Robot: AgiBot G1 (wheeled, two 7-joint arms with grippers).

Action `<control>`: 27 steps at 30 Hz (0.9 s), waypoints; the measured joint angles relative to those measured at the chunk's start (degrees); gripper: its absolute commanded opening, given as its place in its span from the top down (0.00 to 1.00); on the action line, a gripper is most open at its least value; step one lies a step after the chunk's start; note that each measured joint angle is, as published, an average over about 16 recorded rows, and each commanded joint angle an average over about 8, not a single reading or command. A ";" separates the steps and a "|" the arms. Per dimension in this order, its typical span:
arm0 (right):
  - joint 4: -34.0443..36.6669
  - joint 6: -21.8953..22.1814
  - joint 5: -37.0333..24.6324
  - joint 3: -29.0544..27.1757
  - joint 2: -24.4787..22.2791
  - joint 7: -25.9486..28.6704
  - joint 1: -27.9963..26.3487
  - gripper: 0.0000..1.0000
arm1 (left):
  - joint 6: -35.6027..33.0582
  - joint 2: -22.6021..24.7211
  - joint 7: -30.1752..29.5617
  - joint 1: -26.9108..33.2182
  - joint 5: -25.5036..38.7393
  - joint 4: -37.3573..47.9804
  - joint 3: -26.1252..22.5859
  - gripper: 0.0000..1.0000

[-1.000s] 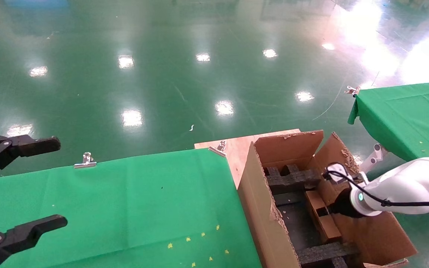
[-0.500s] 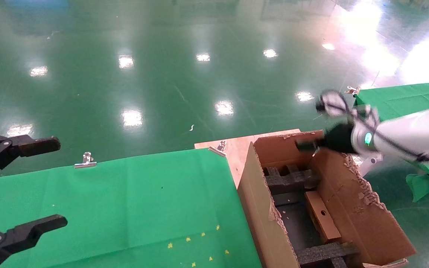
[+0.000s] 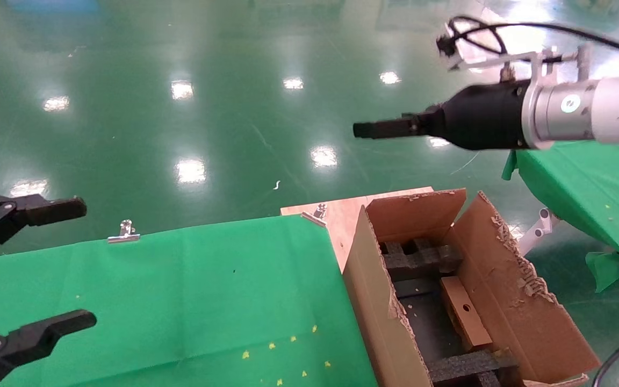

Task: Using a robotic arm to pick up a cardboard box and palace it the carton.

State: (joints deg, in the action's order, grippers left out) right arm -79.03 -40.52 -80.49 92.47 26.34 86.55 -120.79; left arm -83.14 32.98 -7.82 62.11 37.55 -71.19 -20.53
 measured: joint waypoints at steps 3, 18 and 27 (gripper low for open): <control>-0.09 -1.22 2.07 -0.71 -0.15 -1.18 -0.42 0.00 | 0.00 0.00 0.00 0.00 -0.01 0.00 0.00 0.00; 0.86 -7.80 7.23 -11.93 1.23 -11.98 8.67 0.00 | 0.00 0.00 0.00 -0.01 -0.02 0.01 0.00 0.00; 1.68 -14.46 12.82 -23.41 2.56 -23.34 17.67 0.00 | 0.00 0.00 0.00 0.00 -0.03 0.01 0.00 0.00</control>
State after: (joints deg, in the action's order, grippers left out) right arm -77.35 -54.98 -67.66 69.06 28.90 63.21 -103.12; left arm -83.14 32.98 -7.81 62.11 37.53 -71.18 -20.53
